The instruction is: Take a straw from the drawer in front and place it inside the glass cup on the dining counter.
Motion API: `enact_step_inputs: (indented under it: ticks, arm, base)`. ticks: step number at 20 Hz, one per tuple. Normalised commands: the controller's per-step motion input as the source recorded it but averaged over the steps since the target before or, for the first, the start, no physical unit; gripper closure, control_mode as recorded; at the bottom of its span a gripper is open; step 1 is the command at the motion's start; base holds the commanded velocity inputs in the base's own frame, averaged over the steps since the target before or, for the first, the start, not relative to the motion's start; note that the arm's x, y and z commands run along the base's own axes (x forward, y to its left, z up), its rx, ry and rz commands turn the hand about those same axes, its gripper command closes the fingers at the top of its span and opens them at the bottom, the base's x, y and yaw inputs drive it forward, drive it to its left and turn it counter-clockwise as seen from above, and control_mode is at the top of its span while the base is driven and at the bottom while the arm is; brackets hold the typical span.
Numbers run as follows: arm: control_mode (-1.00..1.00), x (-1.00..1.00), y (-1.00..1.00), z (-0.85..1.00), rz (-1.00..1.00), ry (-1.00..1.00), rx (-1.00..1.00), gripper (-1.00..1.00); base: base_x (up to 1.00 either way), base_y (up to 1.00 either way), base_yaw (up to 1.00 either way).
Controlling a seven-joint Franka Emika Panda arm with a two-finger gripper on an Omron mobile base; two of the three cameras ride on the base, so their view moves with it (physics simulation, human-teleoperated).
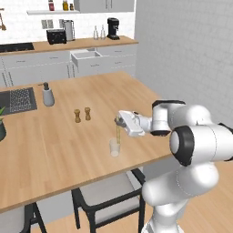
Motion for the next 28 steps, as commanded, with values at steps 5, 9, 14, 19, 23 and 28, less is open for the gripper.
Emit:
enact_step_inputs:
  ticks: [5, 9, 14, 19, 23, 28]
  arm:
    - [-1.00, 0.00, 0.00, -0.18, 0.00, 0.00, 0.00, 1.00]
    - [-1.00, 0.03, 0.00, -0.12, 0.00, 0.00, 0.00, 1.00]
    - [-1.00, 0.02, 0.00, -0.05, 0.00, 0.00, 0.00, 1.00]
    - [-1.00, 0.00, 0.00, 0.02, 0.00, -0.03, 0.01, 1.00]
    - [-1.00, 0.00, 0.00, 0.22, 0.00, -0.06, 0.04, 1.00]
    - [-1.00, 0.05, 0.00, 0.18, 0.00, -0.03, 0.04, 1.00]
  base:
    - [0.00, 0.00, 0.00]
    - [0.00, 0.00, 0.00]
    - [0.00, 0.00, 0.00]
    - [0.00, 0.00, 0.00]
    - [0.00, 0.00, 0.00]
    - [0.00, 0.00, 0.00]
